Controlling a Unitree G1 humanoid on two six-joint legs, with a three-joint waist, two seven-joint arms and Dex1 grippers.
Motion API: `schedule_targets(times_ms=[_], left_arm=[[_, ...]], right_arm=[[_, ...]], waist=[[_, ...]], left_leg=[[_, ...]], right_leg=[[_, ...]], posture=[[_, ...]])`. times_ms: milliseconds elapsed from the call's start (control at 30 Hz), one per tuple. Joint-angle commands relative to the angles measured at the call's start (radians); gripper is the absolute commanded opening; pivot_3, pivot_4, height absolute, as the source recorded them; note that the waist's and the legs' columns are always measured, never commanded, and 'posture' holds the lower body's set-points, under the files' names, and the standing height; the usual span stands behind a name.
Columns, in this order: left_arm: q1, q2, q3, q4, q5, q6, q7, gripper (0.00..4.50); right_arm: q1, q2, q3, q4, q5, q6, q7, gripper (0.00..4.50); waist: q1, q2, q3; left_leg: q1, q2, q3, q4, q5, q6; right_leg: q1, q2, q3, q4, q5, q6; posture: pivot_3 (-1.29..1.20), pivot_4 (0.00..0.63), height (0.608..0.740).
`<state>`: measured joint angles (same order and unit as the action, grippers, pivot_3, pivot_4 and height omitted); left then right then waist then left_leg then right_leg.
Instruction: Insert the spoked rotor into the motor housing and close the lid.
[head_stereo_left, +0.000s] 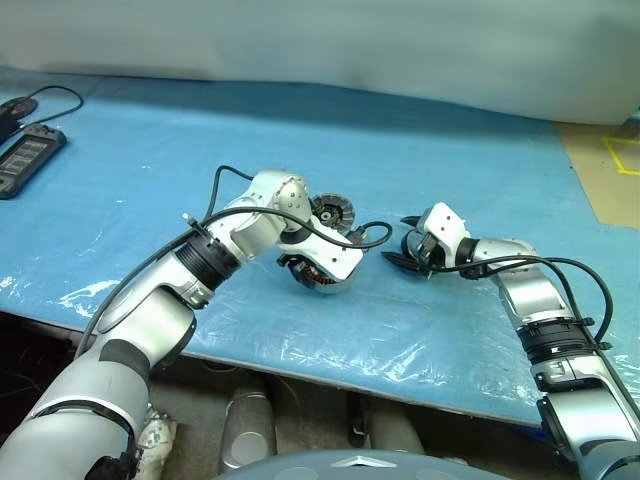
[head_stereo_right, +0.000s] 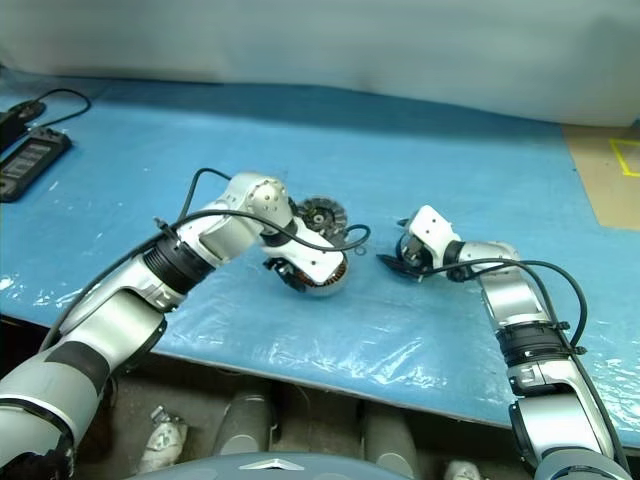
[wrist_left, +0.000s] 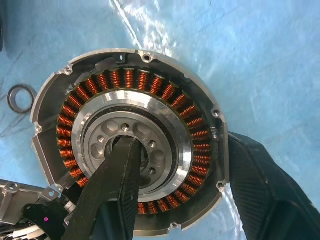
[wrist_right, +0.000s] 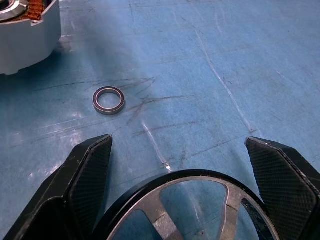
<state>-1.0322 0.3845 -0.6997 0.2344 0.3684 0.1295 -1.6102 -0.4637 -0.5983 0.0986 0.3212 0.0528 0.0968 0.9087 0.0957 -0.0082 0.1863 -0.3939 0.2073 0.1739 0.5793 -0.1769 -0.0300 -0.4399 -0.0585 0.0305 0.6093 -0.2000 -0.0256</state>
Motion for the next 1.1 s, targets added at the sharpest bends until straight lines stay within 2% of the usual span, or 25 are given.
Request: schedule_targets(times_ms=[33, 167, 233, 400, 600, 700, 833, 967, 1100], left_arm=[[-0.007, 0.002, -0.003, -0.044, -0.027, 0.005, -0.004, 2.13], [-0.005, -0.003, 0.002, -0.046, -0.040, 0.034, -0.003, 3.51], [-0.008, -0.010, 0.017, -0.062, -0.055, 0.089, -0.003, 4.06], [-0.037, 0.010, 0.018, -0.125, -0.139, 0.186, -0.004, 4.06], [-0.058, 0.051, 0.043, -0.285, -0.308, 0.403, -0.004, 4.06], [-0.048, 0.075, 0.073, -0.309, -0.335, 0.454, 0.004, 4.06], [-0.008, 0.107, 0.169, -0.268, -0.377, 0.421, 0.075, 4.06], [0.048, 0.120, 0.346, -0.187, -0.472, 0.400, 0.165, 4.06], [0.076, 0.103, 0.517, -0.184, -0.595, 0.443, 0.250, 4.06]], right_arm=[[0.003, 0.004, -0.019, -0.025, 0.016, 0.001, -0.007, 4.50], [0.004, 0.008, -0.016, -0.031, 0.017, 0.005, -0.010, 4.50], [0.003, 0.011, -0.013, -0.026, 0.018, 0.002, -0.010, 4.50], [-0.009, 0.020, -0.012, -0.003, 0.018, -0.009, -0.005, 4.50], [-0.023, 0.029, -0.016, -0.009, 0.039, 0.001, 0.020, 4.50], [-0.029, 0.033, -0.017, -0.019, 0.055, 0.007, 0.038, 4.50], [-0.035, 0.045, -0.011, -0.031, 0.059, 0.006, 0.046, 4.50], [-0.040, 0.054, -0.012, -0.027, 0.060, 0.004, 0.054, 4.50], [-0.066, 0.056, -0.015, -0.006, 0.058, -0.005, 0.057, 4.50]], waist=[[0.000, 0.000, 0.000], [0.000, 0.000, 0.000], [0.000, 0.000, 0.000], [-0.001, 0.000, 0.000], [-0.003, 0.000, 0.000], [-0.005, 0.000, 0.000], [-0.005, 0.000, 0.000], [-0.007, 0.000, 0.000], [-0.005, 0.000, 0.000]], left_leg=[[0.000, 0.000, 0.000, 0.000, 0.000, 0.000], [0.001, 0.000, 0.000, 0.000, 0.000, 0.000], [0.001, 0.000, 0.000, 0.000, 0.000, 0.000], [0.003, 0.000, 0.000, 0.000, 0.000, 0.000], [0.003, 0.000, 0.000, 0.000, 0.000, 0.000], [0.003, 0.000, 0.000, -0.001, 0.000, 0.000], [0.004, 0.000, 0.000, -0.001, 0.000, -0.001], [0.003, 0.000, 0.000, -0.001, 0.000, -0.001], [0.002, 0.000, 0.000, 0.000, 0.000, -0.001]], right_leg=[[0.000, 0.000, 0.000, 0.000, 0.000, 0.000], [0.000, 0.000, 0.000, 0.000, 0.000, 0.000], [0.001, 0.000, 0.000, 0.000, 0.000, 0.000], [0.002, 0.000, 0.000, 0.000, 0.000, 0.000], [0.002, 0.000, 0.000, 0.000, 0.000, 0.000], [0.002, 0.000, 0.000, 0.000, 0.000, 0.000], [0.002, 0.000, 0.000, 0.000, 0.000, 0.000], [0.002, 0.000, 0.000, 0.000, 0.000, 0.000], [0.002, 0.000, 0.000, 0.000, 0.000, 0.000]], posture=[[0.00, 0.150, 0.740], [0.00, 0.150, 0.740], [0.00, 0.150, 0.740], [0.00, 0.150, 0.740], [0.00, 0.150, 0.740], [0.00, 0.150, 0.740], [0.00, 0.150, 0.740], [0.00, 0.150, 0.740], [0.00, 0.150, 0.740]])
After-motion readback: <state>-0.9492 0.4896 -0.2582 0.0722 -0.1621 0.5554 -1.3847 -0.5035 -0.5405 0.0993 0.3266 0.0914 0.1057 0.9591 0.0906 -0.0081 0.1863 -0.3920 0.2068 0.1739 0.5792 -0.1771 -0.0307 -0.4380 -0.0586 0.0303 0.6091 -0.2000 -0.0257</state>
